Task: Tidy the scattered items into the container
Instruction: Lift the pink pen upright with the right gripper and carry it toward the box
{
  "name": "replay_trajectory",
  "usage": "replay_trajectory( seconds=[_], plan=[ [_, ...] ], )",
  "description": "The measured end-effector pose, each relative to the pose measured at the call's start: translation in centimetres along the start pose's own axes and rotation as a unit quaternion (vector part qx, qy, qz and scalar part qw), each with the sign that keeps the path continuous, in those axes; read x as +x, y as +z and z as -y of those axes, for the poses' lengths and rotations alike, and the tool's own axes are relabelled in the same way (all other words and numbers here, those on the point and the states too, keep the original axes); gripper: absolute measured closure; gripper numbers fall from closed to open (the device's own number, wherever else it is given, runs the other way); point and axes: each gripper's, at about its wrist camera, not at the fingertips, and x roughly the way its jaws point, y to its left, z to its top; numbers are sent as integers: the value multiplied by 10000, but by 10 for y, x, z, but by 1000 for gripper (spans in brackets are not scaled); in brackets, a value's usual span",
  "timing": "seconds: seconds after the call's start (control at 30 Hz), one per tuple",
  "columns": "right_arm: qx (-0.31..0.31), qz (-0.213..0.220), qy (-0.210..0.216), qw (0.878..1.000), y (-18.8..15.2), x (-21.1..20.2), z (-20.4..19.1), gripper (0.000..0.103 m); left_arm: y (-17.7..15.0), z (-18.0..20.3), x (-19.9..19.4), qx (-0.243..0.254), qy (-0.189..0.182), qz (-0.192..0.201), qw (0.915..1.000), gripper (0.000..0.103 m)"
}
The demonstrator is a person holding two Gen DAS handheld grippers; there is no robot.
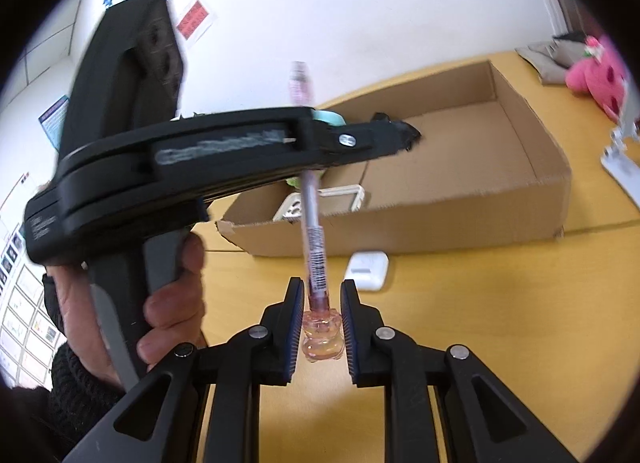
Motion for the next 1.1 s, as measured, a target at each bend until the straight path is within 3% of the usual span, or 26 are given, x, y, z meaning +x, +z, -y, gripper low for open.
replay_trajectory(
  seconds=[0.07,0.33,0.5,0.73,1.1],
  plan=[
    [-145,48,1,9999,5,0,-5,93,7,-3,4,24,28,-31,10000,94],
    [-12,13,95,10000,33,10,10,93,38,-5,19,111,-107,-118,9998,94],
    [132,2,131,9998,55,21,26,87,50,-10,27,4,-287,-133,9995,94],
    [-187,20,-104,9998,74,39,26,94,67,-18,35,44,-220,-122,9997,94],
    [17,-263,-114,9996,150,70,52,94,145,-59,81,-65,-188,-339,9992,93]
  ],
)
